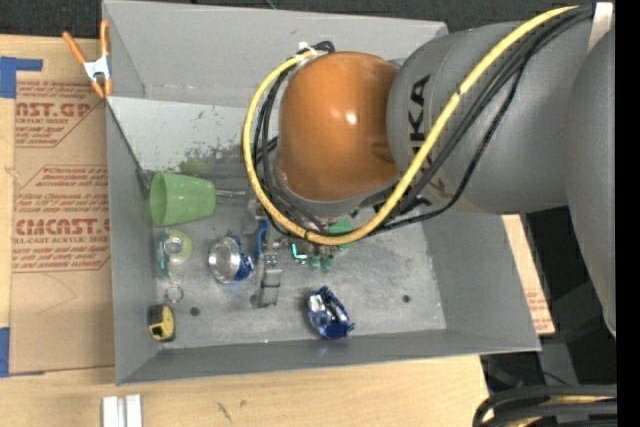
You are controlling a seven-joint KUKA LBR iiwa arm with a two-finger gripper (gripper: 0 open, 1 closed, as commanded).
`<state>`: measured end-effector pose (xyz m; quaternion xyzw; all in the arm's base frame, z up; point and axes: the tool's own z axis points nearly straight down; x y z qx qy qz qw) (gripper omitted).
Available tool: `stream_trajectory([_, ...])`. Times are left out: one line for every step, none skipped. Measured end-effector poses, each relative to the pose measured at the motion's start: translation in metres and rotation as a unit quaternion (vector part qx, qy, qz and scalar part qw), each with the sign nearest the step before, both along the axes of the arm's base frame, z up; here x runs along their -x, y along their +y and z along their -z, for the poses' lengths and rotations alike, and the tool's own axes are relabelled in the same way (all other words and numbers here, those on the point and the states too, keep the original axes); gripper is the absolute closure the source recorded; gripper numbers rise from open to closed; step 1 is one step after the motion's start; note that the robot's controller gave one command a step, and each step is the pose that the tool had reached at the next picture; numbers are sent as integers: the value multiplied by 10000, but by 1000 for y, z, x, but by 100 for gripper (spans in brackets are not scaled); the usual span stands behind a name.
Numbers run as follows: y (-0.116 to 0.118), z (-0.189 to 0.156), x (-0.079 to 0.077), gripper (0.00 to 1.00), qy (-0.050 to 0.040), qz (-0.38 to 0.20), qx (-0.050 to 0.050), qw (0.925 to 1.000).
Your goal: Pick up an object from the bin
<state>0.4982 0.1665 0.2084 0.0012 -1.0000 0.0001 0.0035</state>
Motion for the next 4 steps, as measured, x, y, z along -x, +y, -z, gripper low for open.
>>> stream_trajectory([-55,132,-40,0,-20,593,7,9982])
stream_trajectory([-24,139,-90,0,-53,-924,-11,9957])
stream_trajectory([-23,138,-88,100,-27,-921,-21,9957])
stream_trajectory([-38,-36,-50,100,-85,-445,-17,9990])
